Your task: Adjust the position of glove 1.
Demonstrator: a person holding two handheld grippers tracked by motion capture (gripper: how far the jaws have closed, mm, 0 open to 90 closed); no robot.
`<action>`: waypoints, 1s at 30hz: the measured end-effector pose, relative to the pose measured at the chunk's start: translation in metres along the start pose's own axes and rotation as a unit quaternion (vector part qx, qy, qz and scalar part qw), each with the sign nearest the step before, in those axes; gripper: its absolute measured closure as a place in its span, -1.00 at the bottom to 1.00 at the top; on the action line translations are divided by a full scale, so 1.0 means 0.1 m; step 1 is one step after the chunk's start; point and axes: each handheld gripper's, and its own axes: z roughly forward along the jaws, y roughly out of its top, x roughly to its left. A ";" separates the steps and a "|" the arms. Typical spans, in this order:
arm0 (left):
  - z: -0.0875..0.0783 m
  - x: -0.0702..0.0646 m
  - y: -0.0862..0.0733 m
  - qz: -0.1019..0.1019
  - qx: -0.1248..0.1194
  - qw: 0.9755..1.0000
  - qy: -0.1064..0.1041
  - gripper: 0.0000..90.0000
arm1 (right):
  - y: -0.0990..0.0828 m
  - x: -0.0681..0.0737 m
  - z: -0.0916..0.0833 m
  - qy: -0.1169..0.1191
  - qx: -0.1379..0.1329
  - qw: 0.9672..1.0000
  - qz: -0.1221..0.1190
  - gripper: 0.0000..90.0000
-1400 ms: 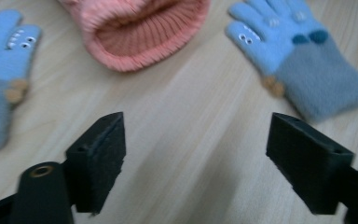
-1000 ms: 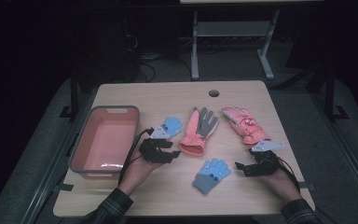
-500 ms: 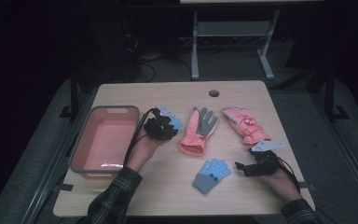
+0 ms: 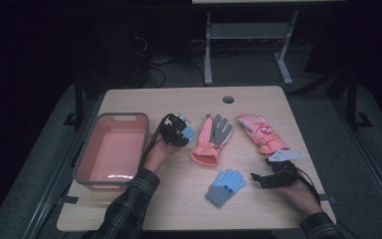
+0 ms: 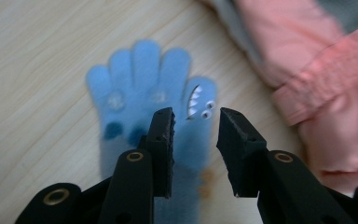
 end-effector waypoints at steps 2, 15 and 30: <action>0.04 0.01 -0.02 -0.008 0.004 1.000 -0.003 0.45 | 0.00 0.00 0.00 0.000 0.000 1.000 0.000 -0.64; 0.13 0.02 -0.04 -0.015 0.022 1.000 0.003 0.75 | 0.00 0.00 0.00 0.000 0.000 1.000 0.001 -0.64; -0.10 0.08 -0.01 -0.066 -0.024 0.997 -0.027 0.92 | 0.00 0.01 0.00 0.000 0.001 1.000 0.001 -0.65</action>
